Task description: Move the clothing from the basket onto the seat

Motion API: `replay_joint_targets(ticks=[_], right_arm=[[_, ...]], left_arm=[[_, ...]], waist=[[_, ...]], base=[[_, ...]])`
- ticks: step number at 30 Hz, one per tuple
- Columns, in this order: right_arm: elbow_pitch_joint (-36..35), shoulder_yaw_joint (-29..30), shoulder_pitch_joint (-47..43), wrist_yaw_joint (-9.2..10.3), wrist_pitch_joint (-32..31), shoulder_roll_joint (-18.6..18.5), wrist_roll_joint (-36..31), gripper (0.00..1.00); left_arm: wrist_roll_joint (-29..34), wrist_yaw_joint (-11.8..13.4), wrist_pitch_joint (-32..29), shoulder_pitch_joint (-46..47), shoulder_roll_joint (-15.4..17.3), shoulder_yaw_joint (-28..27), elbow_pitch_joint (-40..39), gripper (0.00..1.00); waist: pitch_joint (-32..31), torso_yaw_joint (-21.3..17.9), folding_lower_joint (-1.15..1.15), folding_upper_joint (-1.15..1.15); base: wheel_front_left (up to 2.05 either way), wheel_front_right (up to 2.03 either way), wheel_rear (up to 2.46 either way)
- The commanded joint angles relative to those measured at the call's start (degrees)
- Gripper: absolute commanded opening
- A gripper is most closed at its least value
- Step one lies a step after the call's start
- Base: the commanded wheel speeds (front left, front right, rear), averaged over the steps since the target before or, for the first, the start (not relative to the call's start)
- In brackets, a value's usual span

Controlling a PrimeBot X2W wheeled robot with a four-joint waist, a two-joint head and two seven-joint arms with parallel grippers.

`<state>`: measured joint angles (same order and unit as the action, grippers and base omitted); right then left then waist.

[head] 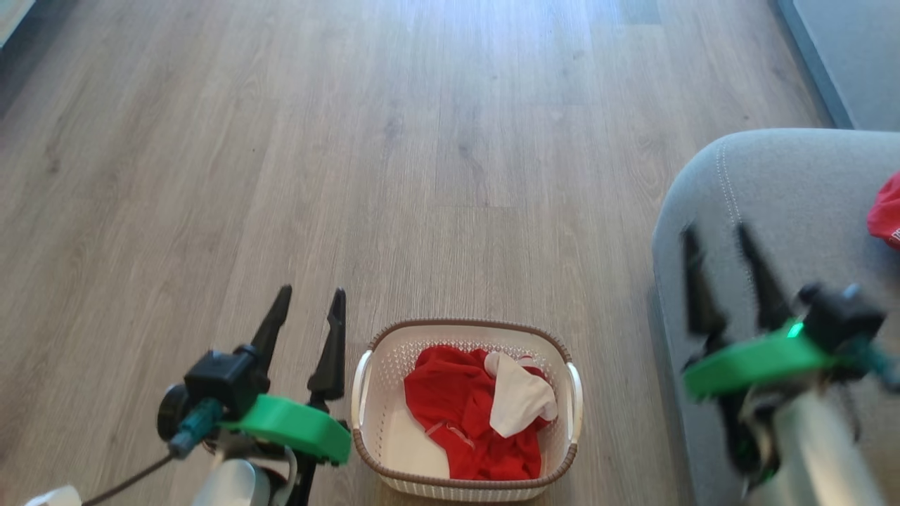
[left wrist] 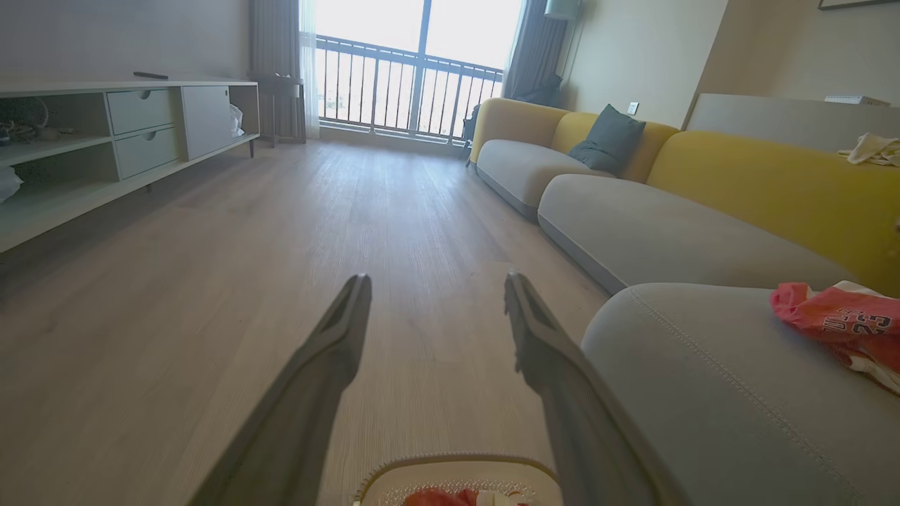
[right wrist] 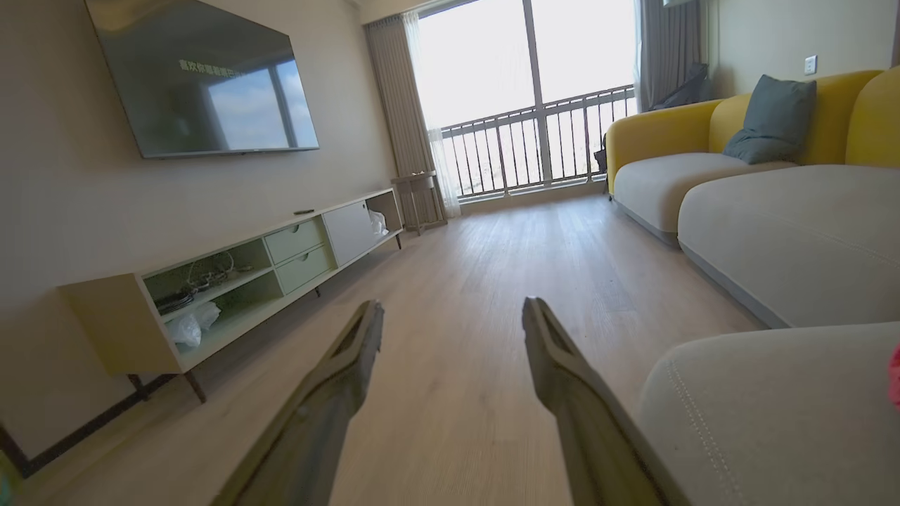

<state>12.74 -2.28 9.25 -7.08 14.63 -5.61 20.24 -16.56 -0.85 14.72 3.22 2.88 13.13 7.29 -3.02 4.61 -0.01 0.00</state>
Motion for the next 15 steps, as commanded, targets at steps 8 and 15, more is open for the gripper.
replay_joint_targets(ticks=[8, 15], right_arm=[[-2.5, -2.3, -6.8, -0.41, 0.4, 1.9, -4.6, 1.00], [-4.0, -0.7, -9.5, -0.41, 0.4, 2.6, -8.0, 1.00]], left_arm=[[0.5, 2.0, 0.3, 0.1, 0.0, -1.3, -0.9, 1.00], [1.2, 2.7, 0.3, -1.0, 0.0, -1.3, 0.5, 1.00]], waist=[[0.1, -0.3, 0.01, 0.00], [0.2, -0.7, 0.01, 0.00]], base=[[0.00, 0.00, 0.00], [0.00, 0.00, 0.00]])
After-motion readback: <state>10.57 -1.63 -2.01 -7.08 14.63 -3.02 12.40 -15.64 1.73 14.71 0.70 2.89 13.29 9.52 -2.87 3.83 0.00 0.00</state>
